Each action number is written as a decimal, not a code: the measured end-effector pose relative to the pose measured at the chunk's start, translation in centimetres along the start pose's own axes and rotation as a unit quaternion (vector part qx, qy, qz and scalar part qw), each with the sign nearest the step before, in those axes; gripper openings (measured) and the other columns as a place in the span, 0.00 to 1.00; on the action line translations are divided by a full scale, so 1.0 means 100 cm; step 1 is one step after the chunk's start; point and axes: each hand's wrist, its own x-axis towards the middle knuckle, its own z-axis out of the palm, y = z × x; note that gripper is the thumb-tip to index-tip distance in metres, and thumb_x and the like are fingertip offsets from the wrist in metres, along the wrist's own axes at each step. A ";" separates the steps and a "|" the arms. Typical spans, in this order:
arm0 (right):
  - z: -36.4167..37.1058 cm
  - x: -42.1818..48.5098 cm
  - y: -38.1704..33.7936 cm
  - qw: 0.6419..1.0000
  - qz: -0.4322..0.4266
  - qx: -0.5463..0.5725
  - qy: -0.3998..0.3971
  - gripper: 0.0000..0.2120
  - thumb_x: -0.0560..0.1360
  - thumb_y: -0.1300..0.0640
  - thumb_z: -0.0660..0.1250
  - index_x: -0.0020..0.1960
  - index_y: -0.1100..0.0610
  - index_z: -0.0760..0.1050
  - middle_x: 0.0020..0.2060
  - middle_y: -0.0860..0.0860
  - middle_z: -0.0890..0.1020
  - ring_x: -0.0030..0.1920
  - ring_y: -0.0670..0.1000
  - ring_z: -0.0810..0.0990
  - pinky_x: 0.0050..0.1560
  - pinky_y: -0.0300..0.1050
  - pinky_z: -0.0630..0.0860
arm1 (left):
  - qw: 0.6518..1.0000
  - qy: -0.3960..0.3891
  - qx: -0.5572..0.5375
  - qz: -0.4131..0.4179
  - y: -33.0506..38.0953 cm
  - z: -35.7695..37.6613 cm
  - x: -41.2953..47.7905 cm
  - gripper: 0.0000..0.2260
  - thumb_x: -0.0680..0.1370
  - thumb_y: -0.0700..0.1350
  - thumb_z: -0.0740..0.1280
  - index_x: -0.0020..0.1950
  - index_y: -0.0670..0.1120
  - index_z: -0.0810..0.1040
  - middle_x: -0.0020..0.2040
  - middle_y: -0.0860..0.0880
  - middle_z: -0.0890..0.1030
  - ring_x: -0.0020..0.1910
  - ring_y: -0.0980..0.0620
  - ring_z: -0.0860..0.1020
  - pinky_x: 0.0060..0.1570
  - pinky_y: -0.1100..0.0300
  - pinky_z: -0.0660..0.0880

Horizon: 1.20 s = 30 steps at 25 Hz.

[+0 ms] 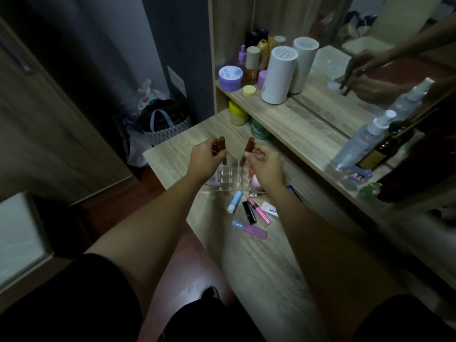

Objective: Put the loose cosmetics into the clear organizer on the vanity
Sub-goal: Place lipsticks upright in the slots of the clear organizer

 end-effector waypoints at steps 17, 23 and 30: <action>0.042 0.031 0.042 0.991 0.035 -0.096 -0.082 0.15 0.72 0.63 0.70 0.58 0.61 0.76 0.50 0.56 0.84 0.47 0.47 0.80 0.53 0.40 0.78 | 0.997 -0.072 0.036 -0.006 -0.047 0.042 0.026 0.11 0.72 0.39 0.70 0.54 0.39 0.78 0.49 0.39 0.83 0.46 0.44 0.81 0.51 0.55 0.78; 0.028 0.026 0.034 0.992 0.025 -0.097 -0.081 0.19 0.72 0.63 0.70 0.62 0.61 0.74 0.51 0.54 0.82 0.48 0.46 0.79 0.48 0.32 0.76 | 0.996 -0.079 0.028 -0.031 -0.044 0.032 0.023 0.19 0.72 0.36 0.71 0.62 0.37 0.74 0.54 0.37 0.81 0.48 0.43 0.81 0.54 0.50 0.79; -0.017 0.006 0.033 0.991 -0.004 -0.113 -0.065 0.15 0.72 0.64 0.69 0.59 0.59 0.76 0.49 0.52 0.81 0.46 0.45 0.79 0.50 0.36 0.77 | 0.998 -0.031 0.015 -0.052 -0.031 0.030 -0.014 0.12 0.73 0.38 0.70 0.56 0.38 0.76 0.49 0.39 0.80 0.46 0.45 0.79 0.48 0.54 0.78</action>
